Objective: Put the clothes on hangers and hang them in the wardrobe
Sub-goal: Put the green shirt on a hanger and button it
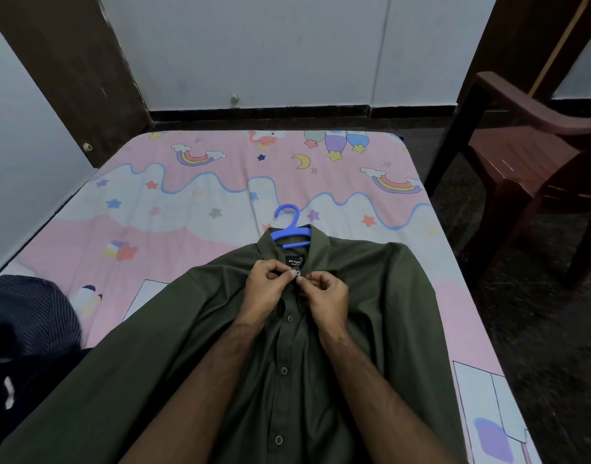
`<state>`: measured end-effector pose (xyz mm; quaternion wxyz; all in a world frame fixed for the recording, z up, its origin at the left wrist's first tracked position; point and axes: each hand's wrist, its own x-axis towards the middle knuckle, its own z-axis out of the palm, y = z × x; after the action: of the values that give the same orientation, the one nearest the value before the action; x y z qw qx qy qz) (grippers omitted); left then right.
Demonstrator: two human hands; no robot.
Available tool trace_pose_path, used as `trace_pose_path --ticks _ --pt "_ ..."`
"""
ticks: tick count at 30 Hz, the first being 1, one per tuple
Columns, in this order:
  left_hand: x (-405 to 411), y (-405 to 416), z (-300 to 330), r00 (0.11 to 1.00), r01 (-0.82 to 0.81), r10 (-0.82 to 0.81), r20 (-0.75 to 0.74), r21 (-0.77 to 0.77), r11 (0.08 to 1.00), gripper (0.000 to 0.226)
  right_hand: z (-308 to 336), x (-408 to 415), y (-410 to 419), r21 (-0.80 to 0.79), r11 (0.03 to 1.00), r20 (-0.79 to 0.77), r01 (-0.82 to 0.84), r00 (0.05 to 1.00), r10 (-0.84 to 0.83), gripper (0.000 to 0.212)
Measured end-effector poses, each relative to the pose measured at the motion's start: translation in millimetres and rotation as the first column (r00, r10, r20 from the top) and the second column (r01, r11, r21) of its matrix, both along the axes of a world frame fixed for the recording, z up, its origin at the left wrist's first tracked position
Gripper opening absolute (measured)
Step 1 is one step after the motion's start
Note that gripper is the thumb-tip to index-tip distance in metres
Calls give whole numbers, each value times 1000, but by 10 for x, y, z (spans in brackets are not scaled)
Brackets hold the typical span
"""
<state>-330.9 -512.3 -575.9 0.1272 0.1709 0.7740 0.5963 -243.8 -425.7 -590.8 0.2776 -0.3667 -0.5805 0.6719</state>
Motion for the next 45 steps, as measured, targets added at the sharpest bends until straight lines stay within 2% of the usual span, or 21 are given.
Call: trace_pose_path --ticks 11,14,17,22,26,29,32,34,36,40,43,45 --pt "-14 28 40 998 22 -29 -55 -130 991 16 -38 55 10 -53 998 -138 -23 990 16 4" --pt "-35 6 41 997 56 -63 -48 -134 989 16 -51 64 43 -69 997 -142 -46 989 36 9" --pt "-78 -14 70 993 106 -113 -39 -144 984 17 -33 52 42 -43 998 -114 -44 993 39 2" --pt "-67 -68 58 970 169 -197 -140 -188 968 21 -63 14 4 36 999 -16 -5 1000 5 9" --pt "5 -118 18 913 198 -263 -313 -223 954 5 -84 -5 7 60 998 18 19 1000 -20 9" --pt "-1 -126 -13 856 199 -296 -423 -259 945 9 -88 2 26 13 1000 -16 -19 1000 20 8" --pt "42 -94 -62 833 148 -261 -487 -258 955 9 -86 4 58 -12 996 -24 -88 996 88 9" --pt "66 -52 -72 876 96 -200 -439 -247 964 8 -87 3 66 -16 992 -11 -128 992 127 14" --pt "33 9 -48 934 66 -154 -322 -267 961 14 -84 1 81 -16 987 2 -157 988 157 17" --pt "-117 62 81 978 157 -189 -93 -279 947 27 -50 24 125 -13 976 -10 -217 976 216 15" --pt "-138 18 107 982 168 -183 -40 -245 955 14 43 78 157 -91 972 -73 -216 975 210 14" --pt "-114 -8 109 985 122 -146 -90 -232 965 10 146 125 215 -186 964 -114 -191 978 172 21"
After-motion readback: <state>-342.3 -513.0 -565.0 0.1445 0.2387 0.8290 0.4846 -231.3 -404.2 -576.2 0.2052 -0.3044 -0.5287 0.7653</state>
